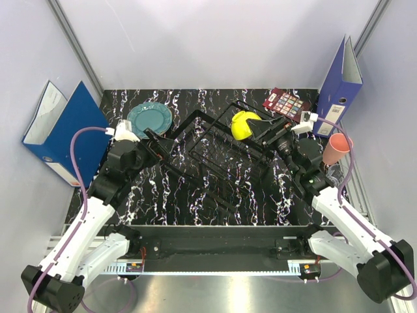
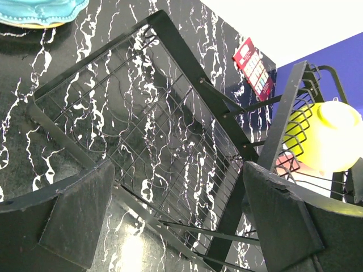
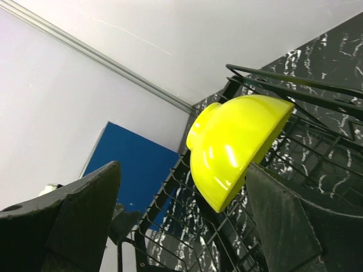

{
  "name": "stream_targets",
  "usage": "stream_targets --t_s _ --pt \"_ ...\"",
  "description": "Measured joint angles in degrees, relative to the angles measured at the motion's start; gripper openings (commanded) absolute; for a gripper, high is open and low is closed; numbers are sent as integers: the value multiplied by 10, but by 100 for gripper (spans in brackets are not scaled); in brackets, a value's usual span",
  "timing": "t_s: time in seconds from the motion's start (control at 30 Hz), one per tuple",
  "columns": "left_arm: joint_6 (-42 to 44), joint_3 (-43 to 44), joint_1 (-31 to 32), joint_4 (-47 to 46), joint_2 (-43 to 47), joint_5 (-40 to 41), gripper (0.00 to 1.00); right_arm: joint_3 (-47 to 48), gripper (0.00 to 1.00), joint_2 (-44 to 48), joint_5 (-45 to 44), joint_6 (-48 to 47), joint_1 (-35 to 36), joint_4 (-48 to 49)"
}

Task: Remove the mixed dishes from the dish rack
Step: Pick up the bowl from the dish rack.

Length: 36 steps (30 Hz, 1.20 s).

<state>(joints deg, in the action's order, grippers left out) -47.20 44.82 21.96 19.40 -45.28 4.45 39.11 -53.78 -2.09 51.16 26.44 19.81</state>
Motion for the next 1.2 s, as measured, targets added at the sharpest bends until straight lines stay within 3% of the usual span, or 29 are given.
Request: stream_targets --t_s 0.53,0.7,0.97,1.2 --pt "-7 -14 4 -2 -5 -2 99 12 88 -66 18 33 -5 70" --pt "-9 -16 5 -4 -6 -2 99 13 76 -76 18 36 -5 73" --pt "-9 -23 5 -10 -6 -2 99 2 46 -79 16 42 -6 67" --pt "-11 -23 8 -11 -14 -3 99 -8 38 -61 16 43 -6 43"
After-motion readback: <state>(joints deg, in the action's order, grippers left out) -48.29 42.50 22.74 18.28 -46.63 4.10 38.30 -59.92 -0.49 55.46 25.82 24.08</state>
